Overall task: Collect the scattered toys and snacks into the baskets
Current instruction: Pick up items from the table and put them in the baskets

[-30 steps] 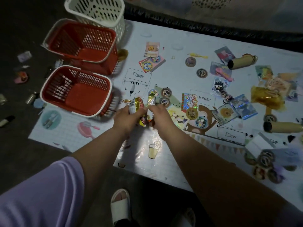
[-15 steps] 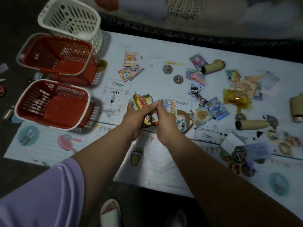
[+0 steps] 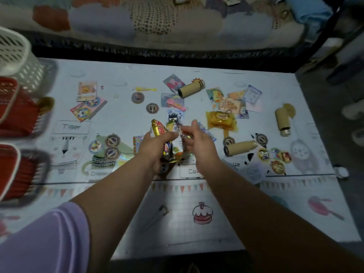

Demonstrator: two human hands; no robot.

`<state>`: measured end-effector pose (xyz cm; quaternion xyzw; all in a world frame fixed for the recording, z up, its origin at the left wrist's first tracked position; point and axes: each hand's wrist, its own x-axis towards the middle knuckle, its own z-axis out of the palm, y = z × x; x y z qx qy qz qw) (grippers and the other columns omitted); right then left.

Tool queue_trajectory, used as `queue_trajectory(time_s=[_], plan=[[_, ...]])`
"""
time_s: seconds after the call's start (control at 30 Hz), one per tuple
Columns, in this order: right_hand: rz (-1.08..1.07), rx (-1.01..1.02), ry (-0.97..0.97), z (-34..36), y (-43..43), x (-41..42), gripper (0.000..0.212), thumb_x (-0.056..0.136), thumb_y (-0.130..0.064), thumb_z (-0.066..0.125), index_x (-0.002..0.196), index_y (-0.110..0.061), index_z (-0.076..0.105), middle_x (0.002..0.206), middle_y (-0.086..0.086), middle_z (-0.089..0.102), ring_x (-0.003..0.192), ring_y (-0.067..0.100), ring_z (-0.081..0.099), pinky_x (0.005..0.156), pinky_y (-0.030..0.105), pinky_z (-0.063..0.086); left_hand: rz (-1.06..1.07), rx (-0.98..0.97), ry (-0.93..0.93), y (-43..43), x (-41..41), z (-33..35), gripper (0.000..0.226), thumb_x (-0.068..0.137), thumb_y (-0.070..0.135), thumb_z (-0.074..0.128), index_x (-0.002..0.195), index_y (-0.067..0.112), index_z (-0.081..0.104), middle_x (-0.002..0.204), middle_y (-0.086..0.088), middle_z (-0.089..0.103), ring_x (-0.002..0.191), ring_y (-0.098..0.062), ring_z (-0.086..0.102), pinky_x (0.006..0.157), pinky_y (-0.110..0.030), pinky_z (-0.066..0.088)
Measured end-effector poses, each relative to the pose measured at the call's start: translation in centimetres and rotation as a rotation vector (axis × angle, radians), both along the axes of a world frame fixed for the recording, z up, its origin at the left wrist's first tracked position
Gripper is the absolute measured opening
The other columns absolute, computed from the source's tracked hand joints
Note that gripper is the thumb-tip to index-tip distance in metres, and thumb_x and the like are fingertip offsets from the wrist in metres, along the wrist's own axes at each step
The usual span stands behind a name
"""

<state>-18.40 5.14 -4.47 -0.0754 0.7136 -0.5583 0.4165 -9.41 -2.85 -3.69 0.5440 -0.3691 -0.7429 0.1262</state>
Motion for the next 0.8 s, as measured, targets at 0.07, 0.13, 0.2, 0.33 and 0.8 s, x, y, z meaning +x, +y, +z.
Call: queue_trajectory(time_s=[0.07,0.13,0.2,0.33,0.8], plan=[[0.009,0.151,0.321,-0.5,0.4,-2.6,0.021,0.097,-0.032,0.047,0.105,-0.024,0.065,0.111,0.001,0.065,0.098,0.020,0.060,0.092,0.037,0.047,-0.006,0.012,0.014,0.2,-0.8,-0.2,0.050,0.068,0.019,0.080,0.112,0.015,0.056,0.090,-0.007,0.066,0.064,-0.021,0.059,0.061,-0.029,0.050],[0.043,0.284,0.578,-1.5,1.1,-5.7,0.029,0.093,-0.018,0.052,0.120,-0.020,0.061,0.127,0.005,0.056,0.111,0.022,0.054,0.098,0.034,0.041,-0.025,0.006,0.023,0.2,-1.7,-0.5,0.056,0.067,0.020,0.080,0.116,0.014,0.055,0.090,-0.007,0.065,0.057,-0.019,0.055,0.063,-0.030,0.051],[0.116,0.424,0.791,-2.1,1.3,-8.4,0.045,0.089,-0.014,0.053,0.134,-0.020,0.050,0.140,0.008,0.043,0.126,0.027,0.043,0.103,0.036,0.034,-0.045,0.004,0.022,0.0,-2.1,-0.7,0.047,0.069,0.018,0.079,0.110,0.014,0.057,0.090,-0.007,0.066,0.061,-0.020,0.058,0.064,-0.031,0.052],[0.390,0.728,0.860,-3.2,1.1,-11.4,0.080,0.086,-0.042,0.060,0.150,-0.038,0.012,0.160,-0.001,-0.001,0.146,0.029,0.003,0.111,0.053,0.016,-0.053,0.011,0.036,-0.2,-2.9,-1.0,0.024,0.075,0.013,0.075,0.090,0.020,0.058,0.085,-0.004,0.068,0.071,-0.021,0.065,0.054,-0.024,0.051],[0.372,0.781,1.203,-6.0,0.3,-12.2,0.047,0.091,-0.021,0.052,0.136,-0.031,0.041,0.132,0.006,0.050,0.120,0.033,0.039,0.093,0.042,0.029,-0.065,0.068,0.112,-0.5,-3.1,-1.9,0.021,0.076,0.010,0.074,0.089,0.019,0.060,0.076,-0.004,0.070,0.059,-0.017,0.067,0.048,-0.024,0.052]])
